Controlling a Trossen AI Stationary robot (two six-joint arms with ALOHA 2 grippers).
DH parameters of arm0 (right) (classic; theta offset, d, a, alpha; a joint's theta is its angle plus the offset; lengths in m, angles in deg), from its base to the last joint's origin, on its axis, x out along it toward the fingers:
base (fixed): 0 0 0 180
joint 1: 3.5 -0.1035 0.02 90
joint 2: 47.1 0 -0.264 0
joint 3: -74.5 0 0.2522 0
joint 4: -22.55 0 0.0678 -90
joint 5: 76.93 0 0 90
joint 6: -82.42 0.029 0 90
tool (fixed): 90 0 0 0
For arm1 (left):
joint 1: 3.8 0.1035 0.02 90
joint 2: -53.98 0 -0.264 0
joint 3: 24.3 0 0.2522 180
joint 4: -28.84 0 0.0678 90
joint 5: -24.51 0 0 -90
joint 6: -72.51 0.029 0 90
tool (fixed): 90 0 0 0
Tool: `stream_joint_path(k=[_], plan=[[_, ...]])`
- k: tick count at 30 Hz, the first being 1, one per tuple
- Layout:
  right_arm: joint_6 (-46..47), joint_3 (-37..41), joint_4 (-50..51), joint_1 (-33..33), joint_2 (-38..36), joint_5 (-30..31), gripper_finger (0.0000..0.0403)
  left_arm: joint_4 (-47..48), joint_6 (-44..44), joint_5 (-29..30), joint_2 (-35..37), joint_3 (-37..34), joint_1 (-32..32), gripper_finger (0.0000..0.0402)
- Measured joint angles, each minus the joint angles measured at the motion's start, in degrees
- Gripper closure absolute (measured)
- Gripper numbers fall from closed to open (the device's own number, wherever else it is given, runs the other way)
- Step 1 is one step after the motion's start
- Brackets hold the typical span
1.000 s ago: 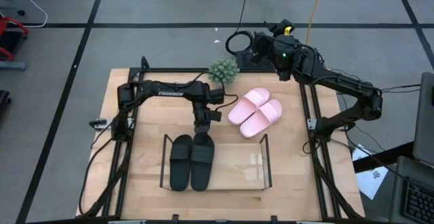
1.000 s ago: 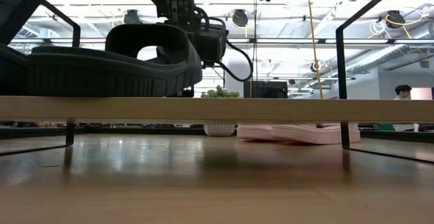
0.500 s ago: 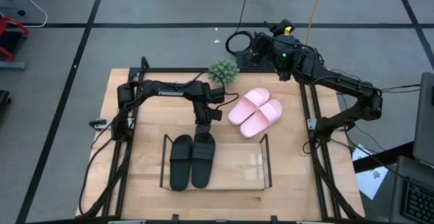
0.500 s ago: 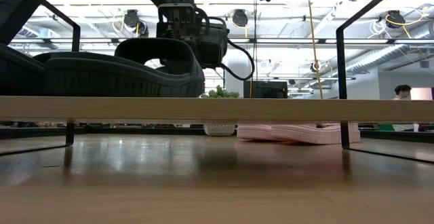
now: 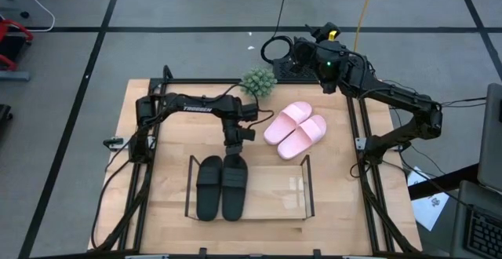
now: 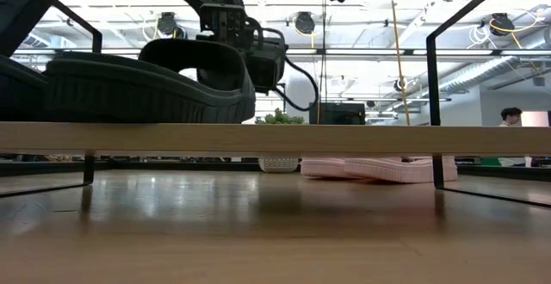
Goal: Pick and place slides into the shelf
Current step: Put the black slipper on the shelf
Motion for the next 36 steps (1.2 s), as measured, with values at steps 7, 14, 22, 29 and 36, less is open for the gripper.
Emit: stream_joint_path(k=[7,14,22,29,36], plan=[[0.02,0.00,0.00,0.00,0.00,-0.04,0.0180,-0.63,-0.19,0.69,0.00,-0.44,-0.04,0.0367],[0.02,0.00,0.00,0.00,0.00,-0.09,0.0180,-4.11,-1.14,2.08,0.00,-0.49,-0.09,0.0363],[-0.08,0.00,0.00,0.00,0.00,-0.11,0.0180,-4.19,-1.46,2.40,0.00,-0.49,-0.11,0.0344],[-0.13,0.00,-0.02,0.00,0.00,-0.13,0.0180,-4.14,-1.46,2.23,0.02,-0.49,-1.40,0.0366],[-0.13,0.00,-0.02,0.00,0.00,-0.15,0.0180,-3.99,-1.50,3.01,0.02,-0.49,-1.73,0.0351]])
